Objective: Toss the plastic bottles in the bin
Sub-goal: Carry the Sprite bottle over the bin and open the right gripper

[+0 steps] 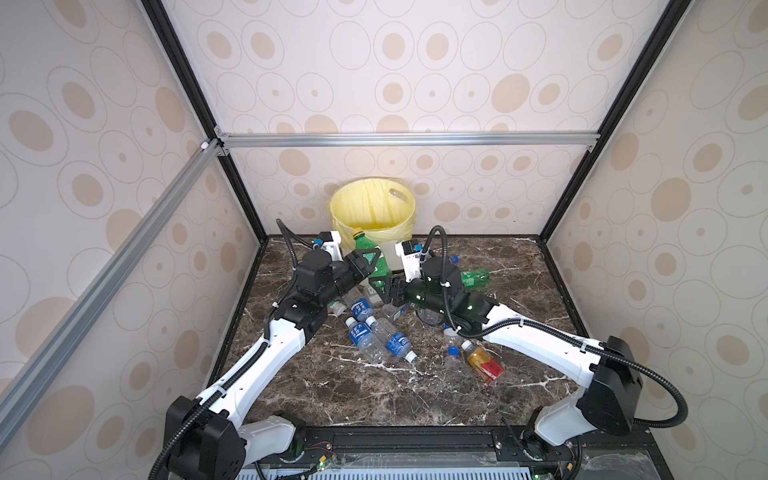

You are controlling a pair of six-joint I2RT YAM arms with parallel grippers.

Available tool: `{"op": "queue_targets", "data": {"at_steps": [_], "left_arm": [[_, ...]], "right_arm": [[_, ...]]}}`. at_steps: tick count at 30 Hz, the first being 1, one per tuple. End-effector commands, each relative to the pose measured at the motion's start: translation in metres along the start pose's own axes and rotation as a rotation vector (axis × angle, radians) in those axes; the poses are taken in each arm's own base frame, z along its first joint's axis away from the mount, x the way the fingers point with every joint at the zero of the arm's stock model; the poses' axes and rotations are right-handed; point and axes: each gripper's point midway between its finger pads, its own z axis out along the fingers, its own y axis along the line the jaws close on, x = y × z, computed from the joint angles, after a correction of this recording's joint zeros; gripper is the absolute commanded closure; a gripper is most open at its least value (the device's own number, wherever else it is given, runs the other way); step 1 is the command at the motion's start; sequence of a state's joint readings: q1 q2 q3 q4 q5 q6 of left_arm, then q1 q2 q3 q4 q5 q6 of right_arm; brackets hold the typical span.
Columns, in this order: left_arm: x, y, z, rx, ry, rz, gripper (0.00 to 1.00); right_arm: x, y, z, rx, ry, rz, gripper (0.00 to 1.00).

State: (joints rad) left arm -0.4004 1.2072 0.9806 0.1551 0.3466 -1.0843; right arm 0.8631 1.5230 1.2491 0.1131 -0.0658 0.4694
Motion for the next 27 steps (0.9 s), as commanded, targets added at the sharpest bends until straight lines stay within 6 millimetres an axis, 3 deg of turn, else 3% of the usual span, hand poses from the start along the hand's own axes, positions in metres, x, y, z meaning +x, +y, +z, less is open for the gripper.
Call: {"op": "queue_targets", "data": {"at_steps": [1, 3, 4, 5, 11, 17, 21, 27], "left_arm": [[-0.002, -0.022, -0.001, 0.070, 0.001, -0.003, 0.46], [-0.004, -0.023, -0.001, 0.061, -0.004, 0.006, 0.39], [-0.006, -0.024, -0.002, 0.053, -0.009, 0.015, 0.30], [-0.009, -0.026, -0.003, 0.042, -0.016, 0.033, 0.03], [-0.058, -0.060, -0.024, -0.008, -0.131, 0.179, 0.01], [-0.099, -0.081, -0.054, -0.020, -0.260, 0.240, 0.01], [-0.110, -0.079, -0.061, -0.064, -0.305, 0.276, 0.01], [-0.120, -0.080, -0.075, -0.101, -0.364, 0.332, 0.01]], "right_arm": [[-0.012, 0.005, 0.002, -0.010, -0.032, -0.008, 0.45], [-0.012, 0.004, 0.000, 0.000, -0.028, -0.014, 0.47], [-0.012, 0.003, -0.001, 0.012, -0.025, -0.019, 0.47], [-0.014, 0.000, -0.003, 0.035, -0.022, -0.027, 0.48], [-0.030, -0.019, -0.020, 0.197, -0.019, -0.117, 0.53], [-0.069, -0.028, -0.035, 0.345, -0.051, -0.251, 0.55], [-0.114, -0.023, -0.056, 0.424, -0.151, -0.332, 0.55], [-0.190, 0.007, -0.112, 0.449, -0.375, -0.428, 0.54]]}}
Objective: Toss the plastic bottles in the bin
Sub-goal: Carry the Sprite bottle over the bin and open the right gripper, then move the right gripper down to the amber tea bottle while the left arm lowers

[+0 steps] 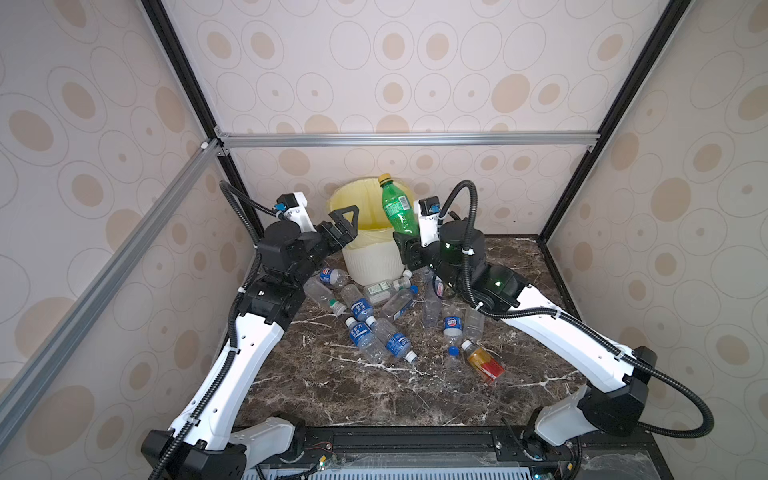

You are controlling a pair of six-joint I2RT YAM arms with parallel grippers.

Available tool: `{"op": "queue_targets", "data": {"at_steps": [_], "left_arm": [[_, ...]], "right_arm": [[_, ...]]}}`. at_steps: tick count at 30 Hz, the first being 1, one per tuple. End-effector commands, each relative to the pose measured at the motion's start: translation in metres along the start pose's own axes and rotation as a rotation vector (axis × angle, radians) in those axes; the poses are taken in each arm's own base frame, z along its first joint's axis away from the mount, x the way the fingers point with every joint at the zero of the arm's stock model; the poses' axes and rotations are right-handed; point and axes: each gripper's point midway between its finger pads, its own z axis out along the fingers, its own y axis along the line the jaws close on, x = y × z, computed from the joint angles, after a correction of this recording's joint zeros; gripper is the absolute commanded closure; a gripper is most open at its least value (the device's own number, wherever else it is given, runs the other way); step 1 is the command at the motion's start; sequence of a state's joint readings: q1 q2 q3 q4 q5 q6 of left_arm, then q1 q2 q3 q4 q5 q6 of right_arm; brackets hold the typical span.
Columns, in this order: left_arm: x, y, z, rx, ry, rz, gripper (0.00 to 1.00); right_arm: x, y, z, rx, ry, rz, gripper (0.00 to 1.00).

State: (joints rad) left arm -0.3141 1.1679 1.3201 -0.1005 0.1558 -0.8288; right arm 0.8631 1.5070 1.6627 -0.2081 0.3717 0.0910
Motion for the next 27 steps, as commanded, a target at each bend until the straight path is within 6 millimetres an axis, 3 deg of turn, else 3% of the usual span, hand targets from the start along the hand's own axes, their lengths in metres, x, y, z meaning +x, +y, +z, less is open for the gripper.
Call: {"op": "queue_targets", "data": {"at_steps": [1, 3, 5, 7, 12, 13, 15, 16, 19, 27], "left_arm": [[-0.025, 0.000, -0.017, -0.052, -0.092, 0.074, 0.01], [-0.029, 0.011, -0.022, -0.106, -0.133, 0.092, 0.01], [-0.030, 0.019, -0.026, -0.136, -0.153, 0.109, 0.01], [-0.027, 0.025, -0.025, -0.161, -0.150, 0.117, 0.01], [-0.016, 0.037, -0.020, -0.187, -0.120, 0.118, 0.01], [-0.015, 0.041, -0.020, -0.203, -0.116, 0.120, 0.01], [-0.012, 0.047, -0.021, -0.225, -0.105, 0.127, 0.01], [-0.010, 0.049, -0.021, -0.234, -0.097, 0.134, 0.01], [-0.006, 0.058, -0.022, -0.264, -0.085, 0.153, 0.01], [-0.008, 0.079, -0.026, -0.357, -0.111, 0.166, 0.01]], "right_arm": [[-0.069, -0.023, -0.037, 0.085, -0.178, -0.057, 0.55], [-0.084, -0.023, -0.042, 0.081, -0.228, -0.064, 0.55], [-0.087, -0.022, -0.031, 0.094, -0.232, -0.085, 0.54], [-0.078, -0.018, -0.004, 0.104, -0.176, -0.104, 0.54], [-0.025, -0.025, 0.089, 0.112, 0.040, -0.090, 0.48], [-0.018, -0.025, 0.100, 0.097, 0.069, -0.080, 0.43], [-0.019, -0.025, 0.112, 0.083, 0.089, -0.067, 0.24], [-0.019, -0.024, 0.114, 0.086, 0.092, -0.069, 0.15], [-0.029, -0.022, 0.111, 0.070, 0.059, -0.065, 0.03], [-0.050, -0.025, 0.081, 0.051, 0.004, -0.068, 0.00]]}}
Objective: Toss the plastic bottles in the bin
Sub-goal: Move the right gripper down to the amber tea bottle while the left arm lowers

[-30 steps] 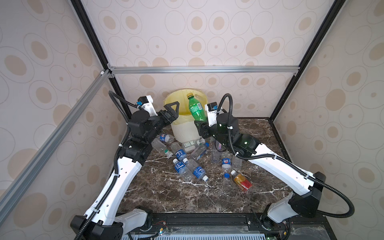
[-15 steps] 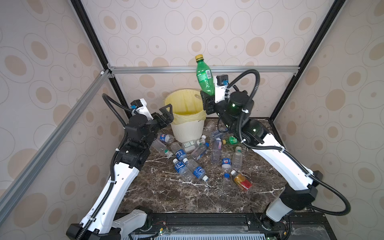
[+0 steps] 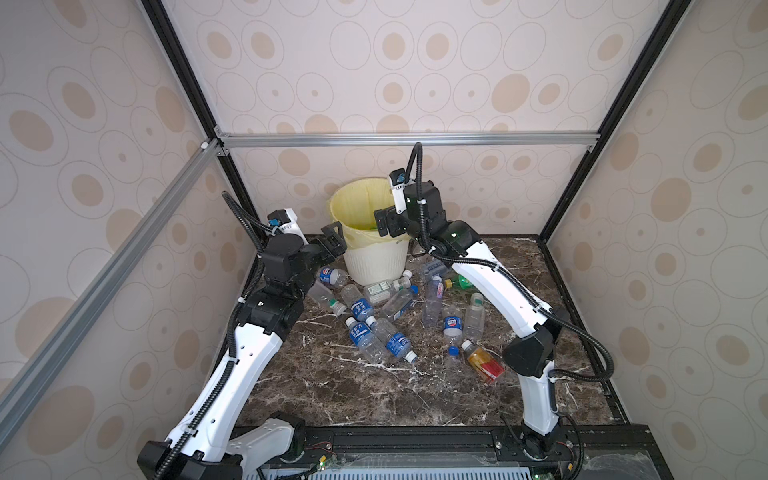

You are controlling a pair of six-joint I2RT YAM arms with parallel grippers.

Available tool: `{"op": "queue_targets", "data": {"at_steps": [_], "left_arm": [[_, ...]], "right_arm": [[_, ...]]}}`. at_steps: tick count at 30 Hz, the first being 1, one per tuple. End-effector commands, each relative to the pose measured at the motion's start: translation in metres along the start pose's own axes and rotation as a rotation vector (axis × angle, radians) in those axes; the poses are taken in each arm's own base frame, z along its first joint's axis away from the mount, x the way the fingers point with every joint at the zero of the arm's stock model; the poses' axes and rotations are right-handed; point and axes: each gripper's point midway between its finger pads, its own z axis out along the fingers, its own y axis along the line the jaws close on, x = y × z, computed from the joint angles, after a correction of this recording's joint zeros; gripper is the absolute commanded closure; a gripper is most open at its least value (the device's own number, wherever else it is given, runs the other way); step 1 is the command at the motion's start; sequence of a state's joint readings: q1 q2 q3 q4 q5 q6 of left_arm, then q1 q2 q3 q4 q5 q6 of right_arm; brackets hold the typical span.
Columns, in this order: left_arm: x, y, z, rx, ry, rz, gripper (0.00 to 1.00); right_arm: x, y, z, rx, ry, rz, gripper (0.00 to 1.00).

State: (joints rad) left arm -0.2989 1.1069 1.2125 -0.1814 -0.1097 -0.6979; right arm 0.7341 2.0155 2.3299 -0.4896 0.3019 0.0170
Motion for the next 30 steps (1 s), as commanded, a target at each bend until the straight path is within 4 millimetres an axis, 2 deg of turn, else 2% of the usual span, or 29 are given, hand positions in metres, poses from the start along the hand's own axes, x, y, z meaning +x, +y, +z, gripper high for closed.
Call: {"op": "queue_targets", "data": {"at_steps": [1, 2, 3, 6, 8, 10, 12, 17, 21, 26, 30], "left_arm": [[-0.008, 0.015, -0.001, -0.074, -0.023, 0.038, 0.01], [-0.008, 0.018, 0.001, -0.090, -0.017, 0.049, 0.01], [-0.006, 0.023, 0.005, -0.115, -0.007, 0.055, 0.01], [0.000, 0.041, 0.011, -0.176, 0.023, 0.054, 0.01], [0.005, 0.064, 0.012, -0.240, 0.030, -0.005, 0.01], [0.009, 0.074, 0.015, -0.220, 0.049, -0.026, 0.01], [0.019, 0.076, 0.021, -0.164, 0.095, -0.013, 0.01], [0.057, 0.103, 0.039, -0.202, 0.259, -0.020, 0.01], [0.089, 0.127, 0.041, -0.296, 0.381, -0.038, 0.01], [0.129, 0.112, 0.036, -0.152, 0.518, -0.068, 0.01], [0.148, 0.093, 0.024, -0.047, 0.537, -0.085, 0.01]], "right_arm": [[-0.047, -0.011, -0.043, -0.007, -0.118, 0.024, 0.00], [-0.050, -0.012, -0.048, -0.008, -0.128, 0.028, 0.00], [-0.040, -0.012, -0.046, -0.006, -0.103, 0.020, 0.00], [-0.036, -0.012, -0.052, -0.013, -0.095, 0.019, 0.00], [-0.031, -0.012, -0.056, -0.024, -0.082, 0.019, 0.00], [-0.024, -0.010, -0.058, -0.039, -0.068, 0.026, 0.00], [-0.013, -0.005, -0.061, -0.071, -0.051, 0.031, 0.00], [0.023, 0.008, -0.069, -0.112, -0.008, 0.012, 0.00], [0.053, 0.008, -0.081, -0.123, 0.026, 0.021, 0.00], [0.106, 0.001, -0.092, -0.103, 0.133, 0.031, 0.00], [0.153, -0.021, -0.107, 0.000, 0.251, 0.037, 0.00]]}}
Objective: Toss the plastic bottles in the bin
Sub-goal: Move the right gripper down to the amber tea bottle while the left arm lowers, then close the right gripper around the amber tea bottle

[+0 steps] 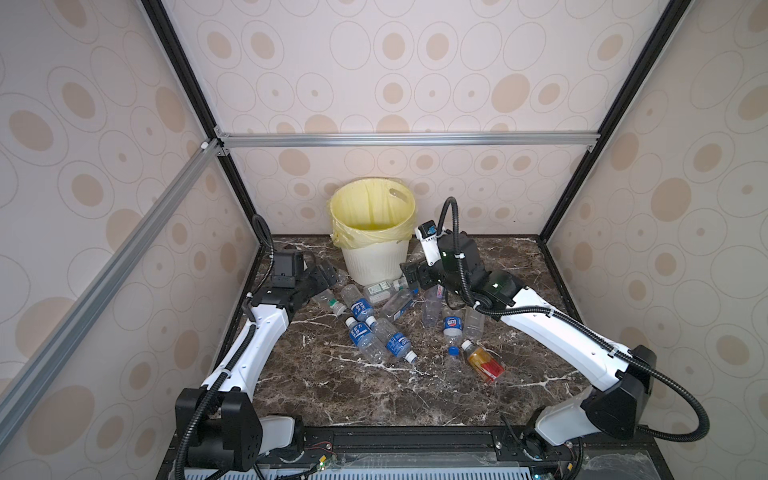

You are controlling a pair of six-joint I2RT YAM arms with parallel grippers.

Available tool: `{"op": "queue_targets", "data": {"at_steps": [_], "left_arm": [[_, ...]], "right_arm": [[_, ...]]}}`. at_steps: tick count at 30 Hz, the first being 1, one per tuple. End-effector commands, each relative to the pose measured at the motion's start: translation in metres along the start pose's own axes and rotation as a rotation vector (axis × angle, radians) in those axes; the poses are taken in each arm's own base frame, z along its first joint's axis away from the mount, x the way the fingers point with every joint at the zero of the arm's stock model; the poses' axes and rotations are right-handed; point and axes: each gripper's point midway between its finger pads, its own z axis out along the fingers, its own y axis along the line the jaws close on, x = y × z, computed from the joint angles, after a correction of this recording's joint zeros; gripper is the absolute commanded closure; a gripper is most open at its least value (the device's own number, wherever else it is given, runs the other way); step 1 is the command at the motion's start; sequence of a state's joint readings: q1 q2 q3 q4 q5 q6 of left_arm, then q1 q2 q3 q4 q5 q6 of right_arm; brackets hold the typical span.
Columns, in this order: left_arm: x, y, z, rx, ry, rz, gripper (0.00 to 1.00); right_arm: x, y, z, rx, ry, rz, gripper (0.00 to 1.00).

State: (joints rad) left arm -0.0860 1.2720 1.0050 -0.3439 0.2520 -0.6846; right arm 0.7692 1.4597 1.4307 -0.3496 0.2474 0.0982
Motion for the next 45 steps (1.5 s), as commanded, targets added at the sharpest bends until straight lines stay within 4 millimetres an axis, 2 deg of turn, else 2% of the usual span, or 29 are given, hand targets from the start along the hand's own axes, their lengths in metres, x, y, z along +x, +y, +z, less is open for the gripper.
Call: {"op": "queue_targets", "data": {"at_steps": [1, 7, 13, 17, 22, 28, 36, 45], "left_arm": [[0.017, -0.031, -0.013, 0.151, 0.026, 0.031, 0.01], [0.061, -0.068, -0.017, 0.248, 0.099, 0.084, 0.01], [0.094, -0.101, -0.019, 0.346, 0.144, 0.103, 0.01], [0.109, -0.122, -0.023, 0.413, 0.164, 0.129, 0.01], [0.132, -0.136, -0.019, 0.458, 0.203, 0.152, 0.01], [0.153, -0.143, -0.008, 0.465, 0.249, 0.183, 0.01], [0.160, -0.147, -0.003, 0.474, 0.270, 0.198, 0.01], [0.166, -0.137, 0.002, 0.442, 0.283, 0.208, 0.01]], "right_arm": [[0.037, -0.021, -0.011, 0.098, 0.085, 0.040, 0.00], [0.115, -0.053, -0.036, 0.232, 0.259, 0.071, 0.00], [0.175, -0.082, -0.070, 0.341, 0.393, 0.152, 0.00], [0.213, -0.095, -0.090, 0.397, 0.472, 0.205, 0.00], [0.264, -0.092, -0.098, 0.381, 0.579, 0.312, 0.00], [0.298, -0.085, -0.098, 0.366, 0.638, 0.378, 0.00], [0.327, -0.086, -0.082, 0.401, 0.697, 0.362, 0.02], [0.344, -0.074, -0.063, 0.349, 0.752, 0.357, 0.17]]}}
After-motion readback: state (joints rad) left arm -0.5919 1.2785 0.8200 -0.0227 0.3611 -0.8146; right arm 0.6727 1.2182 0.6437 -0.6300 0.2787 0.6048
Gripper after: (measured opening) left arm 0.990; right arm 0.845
